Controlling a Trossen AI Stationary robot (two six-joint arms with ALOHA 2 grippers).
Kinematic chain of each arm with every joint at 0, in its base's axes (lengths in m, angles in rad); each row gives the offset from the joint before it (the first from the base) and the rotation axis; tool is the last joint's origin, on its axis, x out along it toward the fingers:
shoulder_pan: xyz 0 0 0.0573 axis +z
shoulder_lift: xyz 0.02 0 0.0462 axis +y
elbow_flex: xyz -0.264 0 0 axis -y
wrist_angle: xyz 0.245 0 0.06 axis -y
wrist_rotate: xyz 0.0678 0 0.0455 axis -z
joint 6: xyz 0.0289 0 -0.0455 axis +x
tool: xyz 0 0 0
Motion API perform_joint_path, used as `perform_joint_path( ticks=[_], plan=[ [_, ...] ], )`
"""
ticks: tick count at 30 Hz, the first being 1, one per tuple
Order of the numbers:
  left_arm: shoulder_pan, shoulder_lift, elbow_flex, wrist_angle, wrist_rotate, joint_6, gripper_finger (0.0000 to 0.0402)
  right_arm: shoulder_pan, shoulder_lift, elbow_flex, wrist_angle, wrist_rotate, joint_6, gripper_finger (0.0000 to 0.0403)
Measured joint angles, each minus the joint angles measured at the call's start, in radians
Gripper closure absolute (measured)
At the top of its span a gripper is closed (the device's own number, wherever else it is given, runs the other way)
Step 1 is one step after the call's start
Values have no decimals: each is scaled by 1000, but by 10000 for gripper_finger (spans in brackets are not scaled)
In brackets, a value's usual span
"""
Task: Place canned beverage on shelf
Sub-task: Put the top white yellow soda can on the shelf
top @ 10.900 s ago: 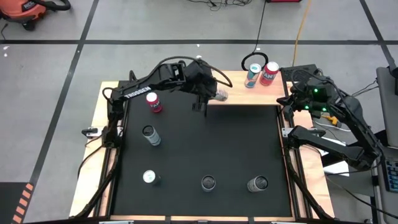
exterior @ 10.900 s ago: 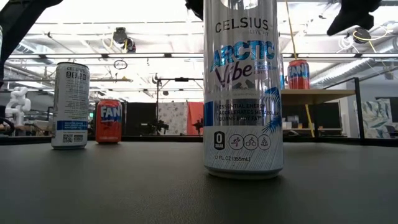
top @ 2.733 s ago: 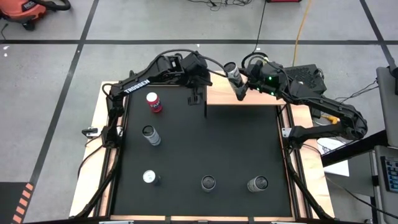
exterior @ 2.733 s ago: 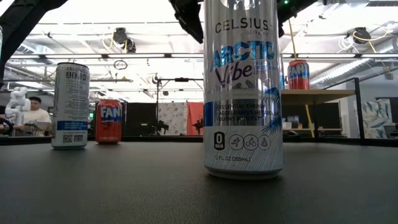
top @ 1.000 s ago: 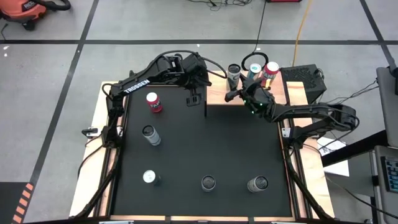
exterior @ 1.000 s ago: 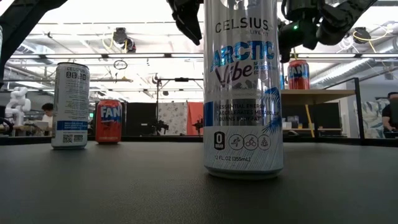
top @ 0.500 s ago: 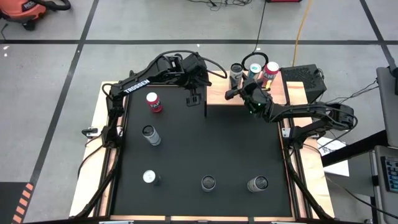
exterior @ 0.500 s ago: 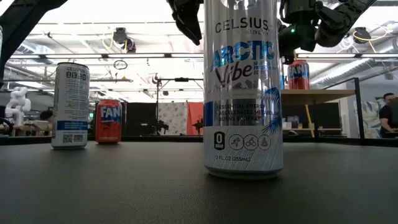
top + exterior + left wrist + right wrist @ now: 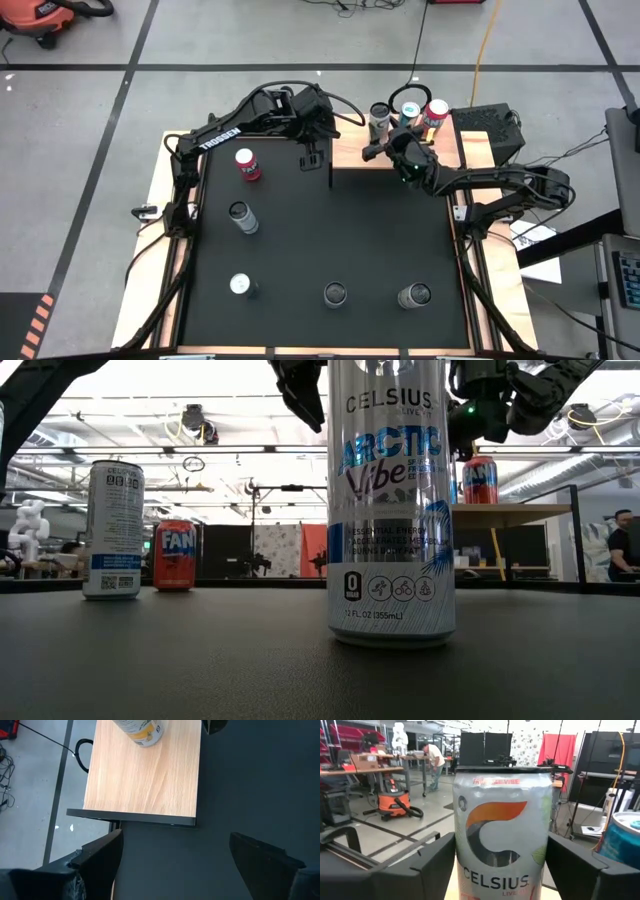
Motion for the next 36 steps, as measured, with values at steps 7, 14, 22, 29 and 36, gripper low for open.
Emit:
perform_joint_path(
  ticks=[7,14,22,29,36],
  plan=[
    [0,0,0,0,0,0,42,0,2,0,1,0,0,98],
    [0,0,0,0,0,-1,42,6,-31,-1,12,0,-25,97],
    [0,0,0,0,0,-5,42,61,-163,-1,-34,0,-118,97],
    [0,0,0,0,0,-6,42,111,-306,-1,-178,0,-159,96],
    [0,0,0,0,0,-6,42,156,-408,-1,-367,-7,-104,98]
  ],
)
